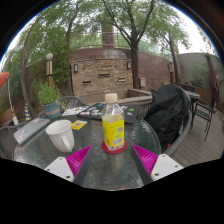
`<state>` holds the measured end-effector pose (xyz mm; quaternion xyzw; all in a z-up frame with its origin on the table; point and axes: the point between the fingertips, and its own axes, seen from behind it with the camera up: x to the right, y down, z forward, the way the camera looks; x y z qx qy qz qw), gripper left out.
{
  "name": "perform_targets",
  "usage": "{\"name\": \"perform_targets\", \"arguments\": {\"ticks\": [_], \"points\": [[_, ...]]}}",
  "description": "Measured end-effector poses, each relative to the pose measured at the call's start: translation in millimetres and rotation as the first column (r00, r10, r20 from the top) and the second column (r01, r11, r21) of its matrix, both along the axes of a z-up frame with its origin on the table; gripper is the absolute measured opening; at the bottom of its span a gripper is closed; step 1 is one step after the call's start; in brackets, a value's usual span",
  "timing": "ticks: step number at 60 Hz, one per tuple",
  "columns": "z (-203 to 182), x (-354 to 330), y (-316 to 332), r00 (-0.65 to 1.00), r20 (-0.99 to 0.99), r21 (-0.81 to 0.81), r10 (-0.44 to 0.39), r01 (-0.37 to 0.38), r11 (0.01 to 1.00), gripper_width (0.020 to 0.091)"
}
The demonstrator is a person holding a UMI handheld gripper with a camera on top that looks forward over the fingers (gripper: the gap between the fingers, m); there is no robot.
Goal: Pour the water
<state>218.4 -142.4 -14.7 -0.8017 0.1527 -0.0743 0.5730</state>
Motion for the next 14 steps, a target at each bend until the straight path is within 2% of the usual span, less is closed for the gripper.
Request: {"name": "perform_targets", "arguments": {"ticks": [14], "points": [[29.4, -75.1, -106.6, 0.998, 0.039, -0.020, 0.045, -0.045, 0.999, 0.0842]]}}
